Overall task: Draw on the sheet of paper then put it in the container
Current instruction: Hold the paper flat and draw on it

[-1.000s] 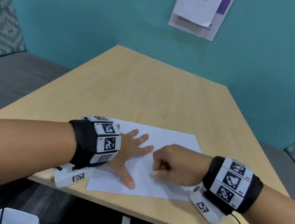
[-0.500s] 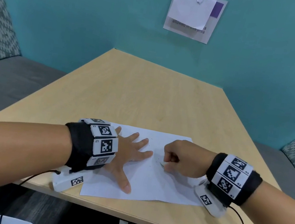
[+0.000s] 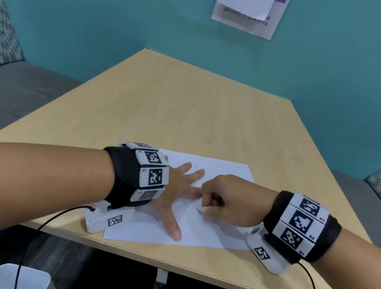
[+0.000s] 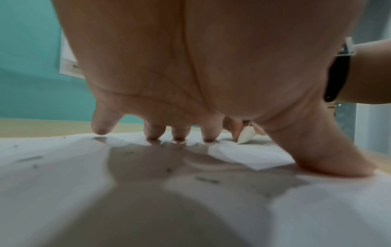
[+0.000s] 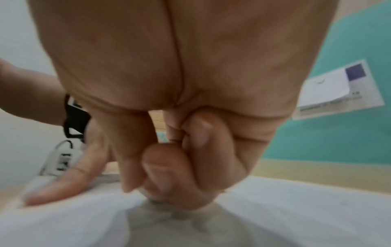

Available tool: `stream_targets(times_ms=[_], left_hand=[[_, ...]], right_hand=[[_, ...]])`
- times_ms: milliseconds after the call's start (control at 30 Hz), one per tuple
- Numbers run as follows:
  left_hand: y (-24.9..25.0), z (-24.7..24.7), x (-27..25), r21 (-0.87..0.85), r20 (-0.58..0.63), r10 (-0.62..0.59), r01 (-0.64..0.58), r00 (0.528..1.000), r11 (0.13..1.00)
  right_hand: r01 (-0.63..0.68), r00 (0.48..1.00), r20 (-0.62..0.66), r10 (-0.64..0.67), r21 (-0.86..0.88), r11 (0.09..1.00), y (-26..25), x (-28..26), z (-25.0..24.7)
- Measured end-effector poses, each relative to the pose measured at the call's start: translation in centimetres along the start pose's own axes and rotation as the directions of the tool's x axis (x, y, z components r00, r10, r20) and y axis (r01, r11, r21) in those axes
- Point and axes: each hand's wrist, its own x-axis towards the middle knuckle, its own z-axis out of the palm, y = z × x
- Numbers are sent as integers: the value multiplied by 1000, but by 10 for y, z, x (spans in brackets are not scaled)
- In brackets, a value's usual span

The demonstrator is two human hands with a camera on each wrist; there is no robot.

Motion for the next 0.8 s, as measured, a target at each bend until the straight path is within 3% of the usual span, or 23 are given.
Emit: stream_targets(times_ms=[100, 267, 400, 533, 667, 800], left_hand=[[2, 0, -2, -16, -26, 17, -17, 1000, 1000], [3, -2, -1, 4, -7, 1, -1, 1000, 1000], [2, -4, -2, -10, -15, 18, -18, 1000, 1000], [0, 0, 1, -3, -17, 5, -5, 1000, 1000], [1, -3, -2, -15, -12, 22, -22, 1000, 1000], [2, -5, -2, -4, 15, 7, -7, 1000, 1000]], right_hand=[[120, 988, 87, -127, 81, 990, -18, -7, 14], [28, 1000, 7, -28, 33, 999, -4, -1, 3], [118, 987, 98, -125, 75, 990, -19, -7, 13], [-42, 999, -14, 42, -10, 999, 7, 5, -8], [83, 993, 88, -85, 23, 996, -11, 0, 8], [-34, 999, -23, 33, -23, 999, 8, 7, -8]])
